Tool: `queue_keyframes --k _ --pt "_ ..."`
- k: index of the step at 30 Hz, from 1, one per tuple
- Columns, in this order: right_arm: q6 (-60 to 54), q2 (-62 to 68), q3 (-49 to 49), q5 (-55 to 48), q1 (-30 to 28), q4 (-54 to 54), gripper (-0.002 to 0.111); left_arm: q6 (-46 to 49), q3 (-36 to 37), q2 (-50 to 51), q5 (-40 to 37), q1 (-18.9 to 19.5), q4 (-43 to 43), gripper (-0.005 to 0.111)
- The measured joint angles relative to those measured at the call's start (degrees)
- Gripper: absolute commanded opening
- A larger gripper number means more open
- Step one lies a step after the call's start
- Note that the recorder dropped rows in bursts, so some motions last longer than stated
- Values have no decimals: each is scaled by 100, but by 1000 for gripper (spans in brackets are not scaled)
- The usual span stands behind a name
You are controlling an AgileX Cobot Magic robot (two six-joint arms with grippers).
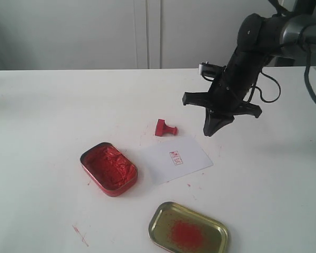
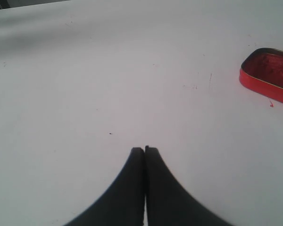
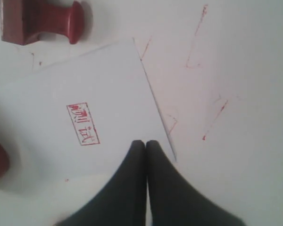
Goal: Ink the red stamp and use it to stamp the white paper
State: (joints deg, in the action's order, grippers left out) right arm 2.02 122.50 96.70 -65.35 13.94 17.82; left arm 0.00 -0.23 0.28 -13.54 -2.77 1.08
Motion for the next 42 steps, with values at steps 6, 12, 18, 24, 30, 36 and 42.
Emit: queue_keyframes --k 6,12,18,24,30,36,42 --pt "0 -74 0 -288 0 -365 0 0 0 0 0 0 0 0" --pt "0 -102 0 -434 0 -823 0 0 0 0 0 0 0 0" --pt "0 -111 0 -434 0 -1269 0 0 0 0 0 0 0 0" --pt "-12 -259 0 -434 -65 -1378 0 0 0 0 0 0 0 0" --pt "-12 -475 -437 -434 -538 -1435 0 0 0 0 0 0 0 0" --pt "-12 -946 -1211 -434 -1029 -1448 0 0 0 0 0 0 0 0" --pt "-12 -1458 -1685 -258 -1184 -1509 0 0 0 0 0 0 0 0"
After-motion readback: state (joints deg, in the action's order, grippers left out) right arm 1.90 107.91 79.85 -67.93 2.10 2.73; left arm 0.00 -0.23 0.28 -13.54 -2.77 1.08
